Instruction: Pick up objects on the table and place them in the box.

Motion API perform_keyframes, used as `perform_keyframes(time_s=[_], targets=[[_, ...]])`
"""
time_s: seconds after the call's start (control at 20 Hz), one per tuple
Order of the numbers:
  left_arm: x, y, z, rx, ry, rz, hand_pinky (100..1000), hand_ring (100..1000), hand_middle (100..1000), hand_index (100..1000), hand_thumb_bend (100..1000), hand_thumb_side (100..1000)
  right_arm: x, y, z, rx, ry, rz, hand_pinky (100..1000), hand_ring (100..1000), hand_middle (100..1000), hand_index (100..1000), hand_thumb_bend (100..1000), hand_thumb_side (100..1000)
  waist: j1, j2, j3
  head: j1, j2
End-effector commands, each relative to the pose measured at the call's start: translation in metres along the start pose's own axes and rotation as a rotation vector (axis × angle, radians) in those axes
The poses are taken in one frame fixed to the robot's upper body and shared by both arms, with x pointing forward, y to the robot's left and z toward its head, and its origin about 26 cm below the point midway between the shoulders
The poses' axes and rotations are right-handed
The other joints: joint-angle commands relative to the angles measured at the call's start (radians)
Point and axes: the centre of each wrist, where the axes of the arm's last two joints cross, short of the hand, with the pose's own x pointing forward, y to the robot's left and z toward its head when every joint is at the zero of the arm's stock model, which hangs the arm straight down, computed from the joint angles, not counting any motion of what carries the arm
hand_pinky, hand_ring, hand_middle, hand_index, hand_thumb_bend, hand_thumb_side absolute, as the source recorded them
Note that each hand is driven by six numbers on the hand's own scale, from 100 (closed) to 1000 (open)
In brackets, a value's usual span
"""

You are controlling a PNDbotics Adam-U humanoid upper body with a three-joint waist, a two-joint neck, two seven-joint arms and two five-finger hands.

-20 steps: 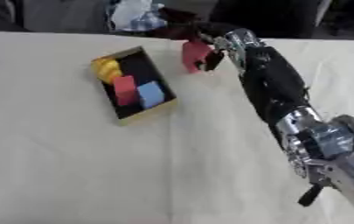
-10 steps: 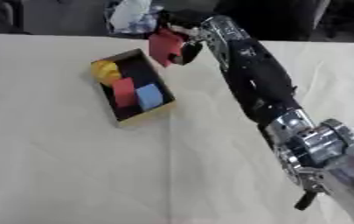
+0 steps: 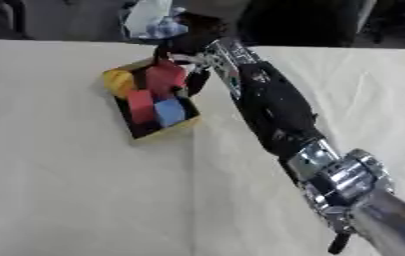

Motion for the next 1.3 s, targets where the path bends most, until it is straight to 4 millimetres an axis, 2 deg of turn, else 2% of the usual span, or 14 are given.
perform_keyframes(time_s=[0.05,0.1,0.3,0.7,0.95,1.0,1.1,1.15,1.3], targets=[[0.005,0.002,-0.003,-0.002,-0.023,-0.002,682,566,593,711,467,516,0.008,-0.013,-0.005,-0.012,-0.032,0.028,874,913,933,871,256,243,0.004,-0.006,0.006,-0.012,-0.011],[0.005,0.002,-0.003,-0.003,-0.021,-0.001,682,567,593,711,466,516,0.016,-0.012,-0.012,-0.008,-0.055,0.032,874,913,933,943,312,275,0.005,-0.006,0.005,-0.012,-0.011],[0.004,0.002,-0.002,-0.002,-0.018,0.0,682,567,594,711,466,517,0.029,-0.017,-0.022,-0.025,-0.096,0.071,874,913,924,984,396,355,0.004,-0.006,0.004,-0.012,-0.009],[0.003,0.002,-0.002,-0.001,-0.015,-0.002,683,567,594,711,462,517,0.033,-0.041,-0.018,-0.113,-0.132,0.112,874,912,920,982,392,360,0.001,-0.008,0.002,-0.01,-0.009],[0.003,0.002,-0.002,-0.001,-0.014,-0.002,683,567,594,711,462,517,0.033,-0.045,-0.016,-0.121,-0.134,0.109,874,912,920,982,392,360,0.001,-0.009,0.001,-0.01,-0.009],[0.003,0.002,-0.002,-0.001,-0.014,-0.002,684,567,594,710,453,520,0.033,-0.045,-0.016,-0.122,-0.133,0.109,865,896,904,974,193,237,0.001,-0.009,0.001,-0.009,-0.009],[0.0,0.004,0.001,0.009,0.0,-0.007,684,567,594,710,452,520,0.023,-0.067,-0.003,-0.2,-0.096,0.111,864,893,901,973,177,223,0.002,-0.014,-0.017,0.008,-0.006],[-0.001,0.005,0.001,0.014,0.005,-0.01,684,567,594,710,449,521,0.014,-0.078,0.008,-0.256,-0.066,0.105,858,885,894,969,132,191,0.002,-0.015,-0.026,0.017,-0.005],[-0.002,0.006,0.002,0.025,0.011,-0.014,684,567,593,709,447,522,-0.003,-0.095,0.038,-0.418,-0.002,0.063,854,876,889,963,100,176,-0.002,-0.015,-0.047,0.033,-0.001]])
